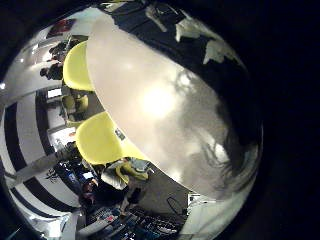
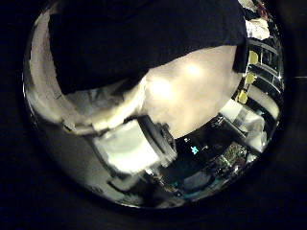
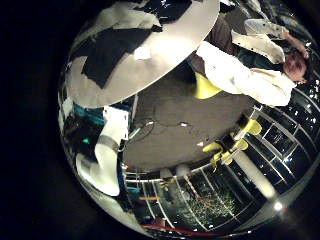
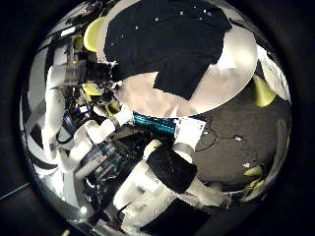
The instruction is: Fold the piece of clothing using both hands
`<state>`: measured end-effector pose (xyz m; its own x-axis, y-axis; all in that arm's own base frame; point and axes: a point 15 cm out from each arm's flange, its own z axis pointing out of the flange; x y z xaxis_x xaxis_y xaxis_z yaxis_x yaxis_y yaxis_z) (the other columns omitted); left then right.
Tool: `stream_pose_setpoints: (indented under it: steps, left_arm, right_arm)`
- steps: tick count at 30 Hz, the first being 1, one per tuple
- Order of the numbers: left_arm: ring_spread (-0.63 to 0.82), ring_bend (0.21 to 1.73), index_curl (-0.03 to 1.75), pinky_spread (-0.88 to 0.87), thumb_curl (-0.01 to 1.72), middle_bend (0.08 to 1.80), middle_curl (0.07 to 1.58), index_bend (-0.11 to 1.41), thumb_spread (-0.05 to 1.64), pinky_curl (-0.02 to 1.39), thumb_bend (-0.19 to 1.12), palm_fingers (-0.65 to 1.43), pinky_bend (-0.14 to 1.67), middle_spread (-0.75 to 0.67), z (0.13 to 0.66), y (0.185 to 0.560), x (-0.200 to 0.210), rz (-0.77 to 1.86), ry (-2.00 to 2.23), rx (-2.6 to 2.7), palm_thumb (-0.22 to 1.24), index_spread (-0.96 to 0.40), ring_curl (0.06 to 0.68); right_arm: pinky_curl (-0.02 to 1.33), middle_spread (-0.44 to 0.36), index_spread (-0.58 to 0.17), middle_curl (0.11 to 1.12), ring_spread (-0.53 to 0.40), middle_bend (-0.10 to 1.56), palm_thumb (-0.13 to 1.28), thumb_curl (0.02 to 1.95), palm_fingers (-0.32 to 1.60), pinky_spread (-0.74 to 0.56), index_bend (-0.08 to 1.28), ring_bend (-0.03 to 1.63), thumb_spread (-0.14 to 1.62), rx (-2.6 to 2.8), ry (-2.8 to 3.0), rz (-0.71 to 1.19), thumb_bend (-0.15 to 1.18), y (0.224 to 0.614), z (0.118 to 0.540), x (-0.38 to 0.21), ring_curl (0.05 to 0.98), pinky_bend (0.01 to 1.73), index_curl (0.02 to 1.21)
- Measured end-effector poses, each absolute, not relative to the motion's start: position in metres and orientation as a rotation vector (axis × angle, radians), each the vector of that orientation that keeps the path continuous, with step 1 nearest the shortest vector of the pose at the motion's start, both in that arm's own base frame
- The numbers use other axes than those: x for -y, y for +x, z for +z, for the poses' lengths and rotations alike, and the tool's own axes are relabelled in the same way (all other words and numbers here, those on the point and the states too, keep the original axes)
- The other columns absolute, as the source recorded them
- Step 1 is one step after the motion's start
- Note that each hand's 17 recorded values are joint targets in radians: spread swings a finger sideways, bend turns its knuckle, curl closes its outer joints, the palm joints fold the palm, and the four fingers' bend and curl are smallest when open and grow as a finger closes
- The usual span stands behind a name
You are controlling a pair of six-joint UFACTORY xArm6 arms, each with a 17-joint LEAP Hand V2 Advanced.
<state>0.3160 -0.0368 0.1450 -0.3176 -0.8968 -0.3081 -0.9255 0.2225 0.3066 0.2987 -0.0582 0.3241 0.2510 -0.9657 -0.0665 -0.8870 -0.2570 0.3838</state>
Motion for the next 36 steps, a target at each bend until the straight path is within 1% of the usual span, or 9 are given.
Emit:
stream_pose_setpoints:
  steps: [1, 3, 8, 11, 12, 16, 24, 32, 36]
  left_arm:
    - [-0.37, 1.05, 0.50, -0.37, 0.35, 0.79, 0.64, 0.35, 1.02, 0.41, 0.02, 1.09, 0.58, -0.29, 0.148, 0.321, 0.037, 0.673, -1.784, -2.397, 0.55, -0.28, 0.309]
    - [-0.42, 1.12, 0.55, -0.47, 0.37, 0.82, 0.70, 0.39, 1.05, 0.48, 0.05, 1.14, 0.73, -0.34, 0.153, 0.327, 0.037, 0.645, -1.788, -2.386, 0.64, -0.34, 0.361]
    - [-0.45, 1.26, 0.68, -0.58, 0.43, 0.87, 0.80, 0.50, 1.07, 0.58, 0.08, 1.15, 0.95, -0.43, 0.184, 0.348, 0.049, 0.509, -1.805, -2.357, 0.76, -0.45, 0.441]
    - [-0.46, 1.31, 0.76, -0.61, 0.47, 0.91, 0.85, 0.54, 1.08, 0.62, 0.06, 1.12, 1.05, -0.47, 0.207, 0.358, 0.056, 0.455, -1.800, -2.356, 0.78, -0.52, 0.471]
    - [-0.46, 1.32, 0.79, -0.62, 0.48, 0.92, 0.86, 0.56, 1.08, 0.62, 0.06, 1.11, 1.06, -0.48, 0.214, 0.359, 0.058, 0.454, -1.803, -2.358, 0.79, -0.53, 0.478]
    - [-0.46, 1.35, 0.87, -0.63, 0.51, 0.95, 0.91, 0.57, 1.07, 0.65, 0.03, 1.07, 1.11, -0.51, 0.235, 0.358, 0.067, 0.467, -1.826, -2.407, 0.80, -0.58, 0.496]
    - [-0.45, 1.38, 1.05, -0.63, 0.56, 0.96, 0.99, 0.53, 1.08, 0.67, -0.01, 1.03, 1.15, -0.55, 0.240, 0.353, 0.066, 0.487, -1.836, -2.431, 0.82, -0.67, 0.516]
    - [-0.45, 1.40, 1.19, -0.63, 0.59, 0.94, 1.04, 0.48, 1.08, 0.67, -0.02, 1.02, 1.17, -0.58, 0.246, 0.355, 0.067, 0.486, -1.834, -2.431, 0.81, -0.71, 0.519]
    - [-0.45, 1.40, 1.24, -0.63, 0.60, 0.93, 1.06, 0.44, 1.08, 0.67, -0.01, 1.02, 1.17, -0.59, 0.249, 0.354, 0.066, 0.499, -1.834, -2.436, 0.81, -0.73, 0.519]
  right_arm:
    - [0.08, 0.013, -0.348, 0.37, 0.086, 0.31, 0.36, 0.24, 0.24, 0.40, 0.17, 0.74, 1.32, 1.724, 2.257, -0.420, -0.01, 0.299, 0.324, 0.058, 0.210, 0.82, 0.30]
    - [0.08, 0.013, -0.348, 0.37, 0.083, 0.31, 0.36, 0.24, 0.25, 0.40, 0.17, 0.75, 1.32, 1.722, 2.258, -0.422, -0.01, 0.299, 0.324, 0.058, 0.211, 0.81, 0.30]
    - [0.08, 0.001, -0.350, 0.37, 0.067, 0.32, 0.39, 0.25, 0.27, 0.39, 0.17, 0.76, 1.32, 1.711, 2.265, -0.426, -0.01, 0.300, 0.322, 0.058, 0.214, 0.79, 0.30]
    - [0.08, -0.078, -0.344, 0.37, 0.035, 0.32, 0.45, 0.27, 0.28, 0.37, 0.16, 0.79, 1.30, 1.689, 2.272, -0.446, 0.00, 0.298, 0.315, 0.058, 0.222, 0.79, 0.29]
    - [0.08, -0.089, -0.344, 0.37, 0.031, 0.32, 0.46, 0.27, 0.28, 0.36, 0.16, 0.79, 1.30, 1.679, 2.267, -0.467, 0.00, 0.295, 0.309, 0.057, 0.223, 0.79, 0.29]
    - [0.08, -0.102, -0.323, 0.38, -0.002, 0.34, 0.49, 0.29, 0.25, 0.32, 0.14, 0.81, 1.23, 1.623, 2.253, -0.547, -0.01, 0.281, 0.268, 0.052, 0.232, 0.79, 0.28]
    - [0.08, -0.068, -0.286, 0.39, -0.029, 0.37, 0.53, 0.32, 0.21, 0.24, 0.16, 0.78, 1.13, 1.471, 2.396, -0.438, -0.02, 0.290, 0.192, 0.009, 0.232, 0.75, 0.29]
    - [0.09, -0.055, -0.263, 0.39, -0.055, 0.37, 0.57, 0.34, 0.21, 0.18, 0.16, 0.78, 1.07, 1.474, 2.419, -0.351, -0.02, 0.316, 0.150, -0.014, 0.239, 0.71, 0.29]
    - [0.09, -0.067, -0.247, 0.40, -0.118, 0.39, 0.60, 0.35, 0.27, 0.11, 0.16, 0.82, 1.05, 1.463, 2.428, -0.320, -0.02, 0.325, 0.139, -0.029, 0.253, 0.69, 0.29]
